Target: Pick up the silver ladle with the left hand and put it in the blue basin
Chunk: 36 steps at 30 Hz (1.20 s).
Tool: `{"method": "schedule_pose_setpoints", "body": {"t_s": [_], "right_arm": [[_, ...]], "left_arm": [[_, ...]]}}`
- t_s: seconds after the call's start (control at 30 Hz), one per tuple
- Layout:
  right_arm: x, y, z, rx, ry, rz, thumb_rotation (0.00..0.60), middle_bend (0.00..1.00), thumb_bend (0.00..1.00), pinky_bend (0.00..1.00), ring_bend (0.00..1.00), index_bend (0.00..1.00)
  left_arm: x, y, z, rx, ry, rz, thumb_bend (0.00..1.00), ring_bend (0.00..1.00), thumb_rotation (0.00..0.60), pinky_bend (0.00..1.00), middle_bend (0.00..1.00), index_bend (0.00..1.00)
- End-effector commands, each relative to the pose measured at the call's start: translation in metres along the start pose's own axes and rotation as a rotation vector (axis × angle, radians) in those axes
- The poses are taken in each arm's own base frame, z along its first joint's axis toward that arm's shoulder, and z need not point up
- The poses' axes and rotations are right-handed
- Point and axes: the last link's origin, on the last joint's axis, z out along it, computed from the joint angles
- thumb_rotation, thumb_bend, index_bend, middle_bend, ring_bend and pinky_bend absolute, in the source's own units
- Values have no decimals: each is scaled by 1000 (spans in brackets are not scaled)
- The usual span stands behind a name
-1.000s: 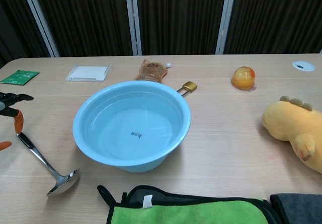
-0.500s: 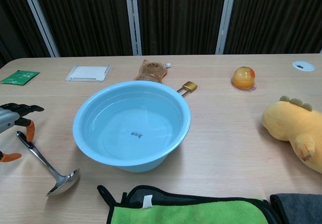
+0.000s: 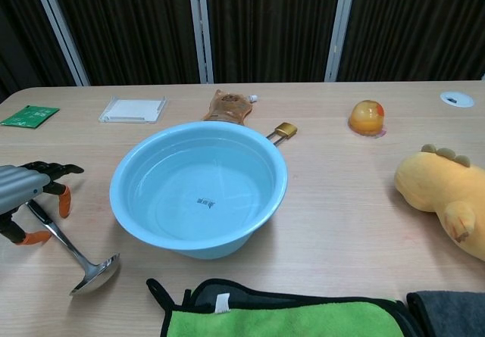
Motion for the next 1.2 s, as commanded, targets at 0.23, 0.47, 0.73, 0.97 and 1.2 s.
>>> {"method": "schedule_pose_setpoints", "body": {"t_s": [0.23, 0.47, 0.73, 0.97, 1.2], "right_arm": [[0, 1, 2, -11, 2, -1, 600, 0, 0, 0, 0, 0], [0, 1, 2, -13, 8, -3, 600, 0, 0, 0, 0, 0], [-2, -2, 1, -3, 2, -14, 600, 0, 0, 0, 0, 0], [-2, -5, -3, 9, 10, -21, 600, 0, 0, 0, 0, 0], [-4, -9, -5, 23, 9, -27, 600, 0, 0, 0, 0, 0]], "left_arm": [[-4, 0, 1, -9, -16, 7, 345, 0, 600, 0, 0, 581], [-4, -4, -4, -3, -24, 4, 428, 0, 600, 0, 0, 628], [7, -3, -33, -42, 19, -31, 446, 0, 600, 0, 0, 648], [19, 3, -62, -92, 64, -41, 446, 0, 600, 0, 0, 656], [34, 7, -84, -137, 91, -111, 445, 0, 600, 0, 0, 682]]}}
